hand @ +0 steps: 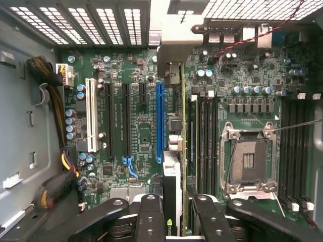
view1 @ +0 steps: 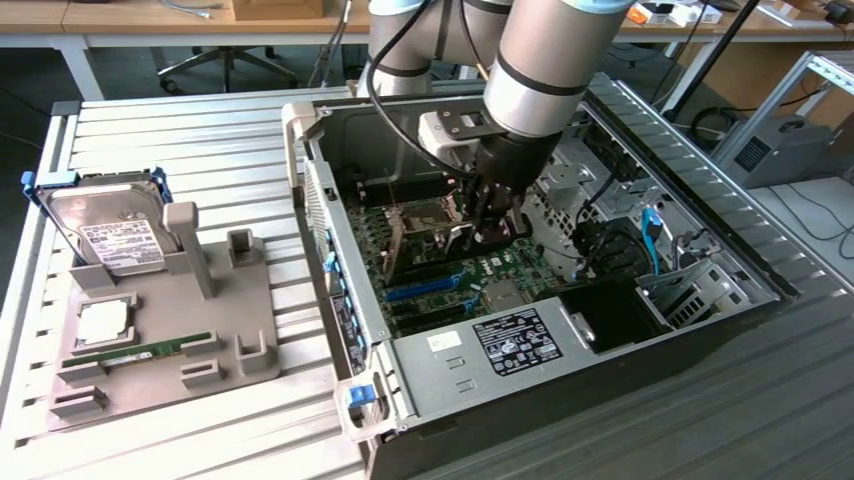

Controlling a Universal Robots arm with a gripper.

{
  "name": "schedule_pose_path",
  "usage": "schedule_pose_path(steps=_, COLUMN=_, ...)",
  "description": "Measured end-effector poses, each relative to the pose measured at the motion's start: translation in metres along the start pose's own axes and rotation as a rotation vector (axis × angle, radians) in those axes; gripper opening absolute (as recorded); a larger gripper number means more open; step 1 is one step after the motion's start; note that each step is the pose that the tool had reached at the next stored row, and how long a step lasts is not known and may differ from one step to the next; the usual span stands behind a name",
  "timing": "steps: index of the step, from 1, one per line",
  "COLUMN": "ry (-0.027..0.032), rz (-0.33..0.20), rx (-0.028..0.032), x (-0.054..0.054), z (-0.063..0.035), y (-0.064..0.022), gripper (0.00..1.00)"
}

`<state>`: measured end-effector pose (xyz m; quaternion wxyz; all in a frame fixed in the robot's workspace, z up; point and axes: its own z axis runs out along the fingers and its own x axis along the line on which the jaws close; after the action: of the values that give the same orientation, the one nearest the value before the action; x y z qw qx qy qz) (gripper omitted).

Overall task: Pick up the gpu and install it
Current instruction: 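Insert the gpu into the slot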

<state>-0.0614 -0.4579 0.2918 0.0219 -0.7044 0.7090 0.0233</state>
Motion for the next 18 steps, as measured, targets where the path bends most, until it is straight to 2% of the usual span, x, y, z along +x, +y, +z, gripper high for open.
schedule_pose_path(steps=5, ry=-0.0004, rz=0.0, rx=0.0, x=0.0, z=0.0046, y=0.0006, gripper=0.27)
schedule_pose_path(steps=11, ry=-0.0008, rz=0.0, rx=0.0001, x=0.0, z=0.005, y=0.0019, gripper=0.27)
schedule_pose_path(steps=18, ry=-0.0006, rz=-0.001, rx=0.0007, x=0.003, z=0.0047, y=0.0114, gripper=0.27)
